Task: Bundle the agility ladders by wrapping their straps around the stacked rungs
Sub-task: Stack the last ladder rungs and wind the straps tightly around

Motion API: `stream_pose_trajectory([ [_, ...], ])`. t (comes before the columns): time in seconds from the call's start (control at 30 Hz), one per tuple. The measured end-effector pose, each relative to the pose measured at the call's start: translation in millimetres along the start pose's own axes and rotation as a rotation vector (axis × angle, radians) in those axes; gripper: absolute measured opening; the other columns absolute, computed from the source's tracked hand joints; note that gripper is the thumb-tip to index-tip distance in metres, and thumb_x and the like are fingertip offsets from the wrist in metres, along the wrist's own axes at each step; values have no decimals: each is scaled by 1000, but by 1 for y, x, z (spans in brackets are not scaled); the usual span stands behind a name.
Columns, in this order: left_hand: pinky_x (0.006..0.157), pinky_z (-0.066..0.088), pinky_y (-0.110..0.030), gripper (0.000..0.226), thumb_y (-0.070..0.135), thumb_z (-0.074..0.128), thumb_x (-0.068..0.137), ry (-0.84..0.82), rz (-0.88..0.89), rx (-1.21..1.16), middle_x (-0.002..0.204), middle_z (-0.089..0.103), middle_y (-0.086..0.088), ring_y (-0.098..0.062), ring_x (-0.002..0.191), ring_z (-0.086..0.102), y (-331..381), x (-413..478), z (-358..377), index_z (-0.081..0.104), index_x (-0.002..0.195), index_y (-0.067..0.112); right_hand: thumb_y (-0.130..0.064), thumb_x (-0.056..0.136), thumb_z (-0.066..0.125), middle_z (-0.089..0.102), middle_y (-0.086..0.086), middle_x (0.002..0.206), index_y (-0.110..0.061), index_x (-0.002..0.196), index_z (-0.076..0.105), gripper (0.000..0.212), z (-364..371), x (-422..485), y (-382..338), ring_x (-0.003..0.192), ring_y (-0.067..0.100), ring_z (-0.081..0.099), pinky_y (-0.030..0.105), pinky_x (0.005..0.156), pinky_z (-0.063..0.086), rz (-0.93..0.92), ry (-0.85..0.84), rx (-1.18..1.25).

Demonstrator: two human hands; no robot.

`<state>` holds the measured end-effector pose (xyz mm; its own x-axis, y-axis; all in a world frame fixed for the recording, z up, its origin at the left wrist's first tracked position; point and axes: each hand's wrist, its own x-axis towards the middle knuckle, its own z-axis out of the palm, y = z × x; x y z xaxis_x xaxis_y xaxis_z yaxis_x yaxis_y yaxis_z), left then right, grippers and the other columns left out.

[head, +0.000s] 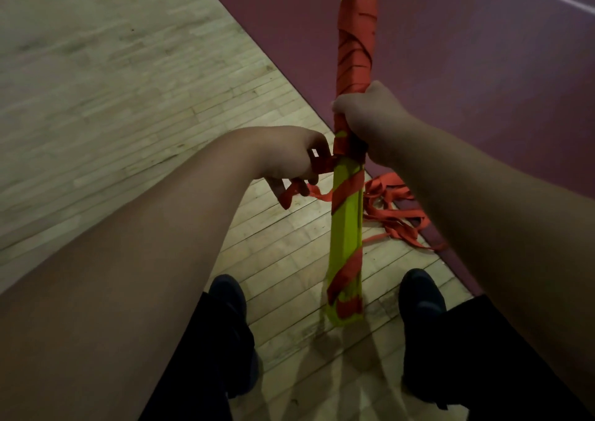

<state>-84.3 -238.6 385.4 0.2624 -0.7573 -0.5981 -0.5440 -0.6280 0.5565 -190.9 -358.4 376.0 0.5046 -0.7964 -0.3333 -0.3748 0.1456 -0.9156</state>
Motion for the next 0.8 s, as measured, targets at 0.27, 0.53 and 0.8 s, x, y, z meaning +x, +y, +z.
stream_pose_trajectory([
  [0.27,73,69,-44,25,7,57,102,206,56,146,103,75,-8,-23,90,76,3,9,2,66,118,24,-18,95,69,59,4,106,-18,127,48,39,1,2,-4,86,20,63,34,67,57,-98,41,-167],
  [0.53,73,55,-36,18,19,63,101,150,68,475,99,71,4,-15,89,69,-13,5,-5,66,117,27,-31,100,68,51,-1,101,-20,133,41,44,-14,9,3,86,18,60,33,68,54,-50,123,-245],
  [0.8,62,53,-29,9,30,58,110,112,118,288,85,77,4,-11,64,69,-17,-7,-25,66,115,29,-26,101,61,50,1,102,-15,140,40,46,-15,16,5,102,28,66,40,80,60,-7,175,-272],
])
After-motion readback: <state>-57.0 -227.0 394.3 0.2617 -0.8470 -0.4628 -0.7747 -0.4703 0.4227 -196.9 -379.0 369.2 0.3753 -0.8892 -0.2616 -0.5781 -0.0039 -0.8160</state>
